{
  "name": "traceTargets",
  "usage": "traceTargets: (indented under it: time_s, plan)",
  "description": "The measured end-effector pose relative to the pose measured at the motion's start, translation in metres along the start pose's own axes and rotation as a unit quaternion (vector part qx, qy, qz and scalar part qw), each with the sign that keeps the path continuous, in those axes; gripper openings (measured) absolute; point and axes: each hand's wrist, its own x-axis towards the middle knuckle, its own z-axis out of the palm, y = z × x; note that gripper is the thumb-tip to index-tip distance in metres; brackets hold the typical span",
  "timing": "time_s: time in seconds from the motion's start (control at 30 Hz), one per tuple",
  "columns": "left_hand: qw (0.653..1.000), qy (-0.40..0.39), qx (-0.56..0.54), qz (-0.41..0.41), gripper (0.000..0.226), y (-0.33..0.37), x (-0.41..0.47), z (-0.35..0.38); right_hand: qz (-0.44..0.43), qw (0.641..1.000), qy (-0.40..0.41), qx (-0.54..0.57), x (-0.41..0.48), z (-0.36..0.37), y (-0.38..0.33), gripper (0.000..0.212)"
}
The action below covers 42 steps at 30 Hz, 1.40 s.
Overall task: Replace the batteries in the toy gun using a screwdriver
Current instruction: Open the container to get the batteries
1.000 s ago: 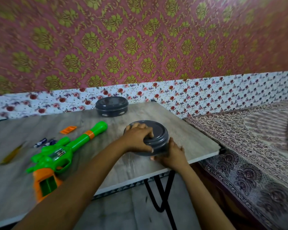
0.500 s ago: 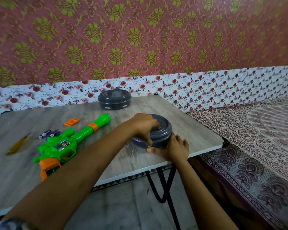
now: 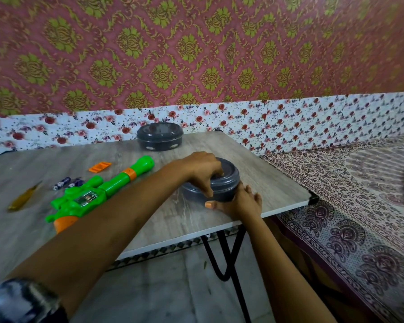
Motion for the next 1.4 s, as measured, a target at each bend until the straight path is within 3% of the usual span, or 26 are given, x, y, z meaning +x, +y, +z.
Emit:
traceTargets:
  time_s: [0.37, 1.0, 1.4]
  plan:
    - [0.999, 0.004, 0.044, -0.021, 0.050, 0.026, -0.007, 0.006, -0.001, 0.999, -0.035, -0.004, 0.000, -0.003, 0.000, 0.133]
    - [0.997, 0.005, 0.066, 0.027, 0.044, 0.022, -0.013, -0.006, -0.021, 1.000, -0.003, 0.008, -0.003, 0.000, 0.000, 0.132]
    - [0.997, 0.006, 0.061, -0.038, 0.048, 0.030, -0.006, 0.002, -0.015, 1.000, 0.004, 0.014, -0.003, 0.005, -0.002, 0.132]
